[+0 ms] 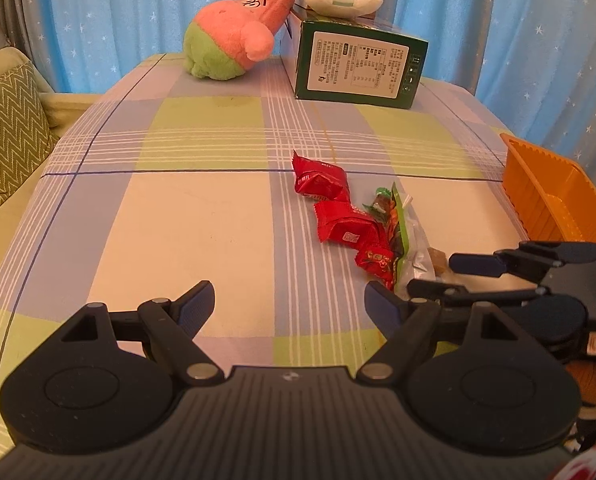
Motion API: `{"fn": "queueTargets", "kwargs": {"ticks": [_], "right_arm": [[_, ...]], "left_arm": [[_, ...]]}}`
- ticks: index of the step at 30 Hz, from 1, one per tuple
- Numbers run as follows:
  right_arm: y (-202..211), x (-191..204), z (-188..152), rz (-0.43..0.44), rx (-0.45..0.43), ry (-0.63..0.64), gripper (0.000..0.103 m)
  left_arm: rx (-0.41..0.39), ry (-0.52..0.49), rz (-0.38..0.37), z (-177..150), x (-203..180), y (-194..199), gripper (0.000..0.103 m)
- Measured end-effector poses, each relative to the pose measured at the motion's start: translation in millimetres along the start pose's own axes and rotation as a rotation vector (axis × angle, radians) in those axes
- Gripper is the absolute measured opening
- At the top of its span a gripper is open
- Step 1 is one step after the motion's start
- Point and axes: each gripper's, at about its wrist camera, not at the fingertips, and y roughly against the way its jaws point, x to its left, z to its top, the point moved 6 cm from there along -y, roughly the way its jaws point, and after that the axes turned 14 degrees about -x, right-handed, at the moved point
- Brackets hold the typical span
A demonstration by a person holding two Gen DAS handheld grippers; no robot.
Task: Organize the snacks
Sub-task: 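Move the right tool to the small brown cube candy and grasp it, then grasp the white wrapped bar with the left tool while the right tool holds the brown candy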
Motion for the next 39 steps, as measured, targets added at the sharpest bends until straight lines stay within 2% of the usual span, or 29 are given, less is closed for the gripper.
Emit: {"fn": "queueTargets", "kwargs": {"ticks": [4, 9, 12, 20, 22, 23, 25, 29, 34, 39], "right_arm": [[6.8, 11.8, -0.7, 0.046, -0.006, 0.003, 0.049], [14.8, -9.2, 6.8, -0.085, -0.038, -0.008, 0.049], [10.9, -21.6, 7.8, -0.110, -0.030, -0.016, 0.049], [-9.5, -11.9, 3.4, -0.019, -0.028, 0.060, 0.049], [-12.7, -10.6, 4.1, -0.011, -0.035, 0.061, 0.042], [-13.2, -9.8, 4.6, -0.001, -0.035, 0.060, 0.029], [-12.5, -7.7, 4.4, 0.004, -0.028, 0.061, 0.021], [-2.4, -11.1, 4.1, -0.024, -0.019, 0.013, 0.021], [15.7, -23.8, 3.2, -0.072, -0.028, -0.101, 0.021], [24.7, -25.7, -0.6, -0.095, -0.018, -0.136, 0.021]], "left_arm": [[-0.001, 0.001, -0.006, 1.2, 0.2, -2.2, 0.080], [-0.001, 0.000, -0.005, 1.0, 2.6, -4.8, 0.080], [0.000, 0.005, -0.004, 0.9, 3.9, -7.3, 0.080], [0.002, -0.004, -0.019, 2.2, 1.2, -15.3, 0.080], [0.000, -0.010, -0.024, 3.5, 0.4, -16.1, 0.080], [-0.002, -0.013, -0.028, 4.3, -0.1, -16.8, 0.080], [-0.003, -0.020, -0.042, 5.2, -2.0, -18.4, 0.080], [-0.013, -0.034, -0.102, 7.4, -13.3, -24.8, 0.079], [-0.031, -0.089, -0.209, 10.1, -39.4, -34.4, 0.066], [-0.041, -0.165, -0.287, 12.2, -66.8, -47.8, 0.050]]}}
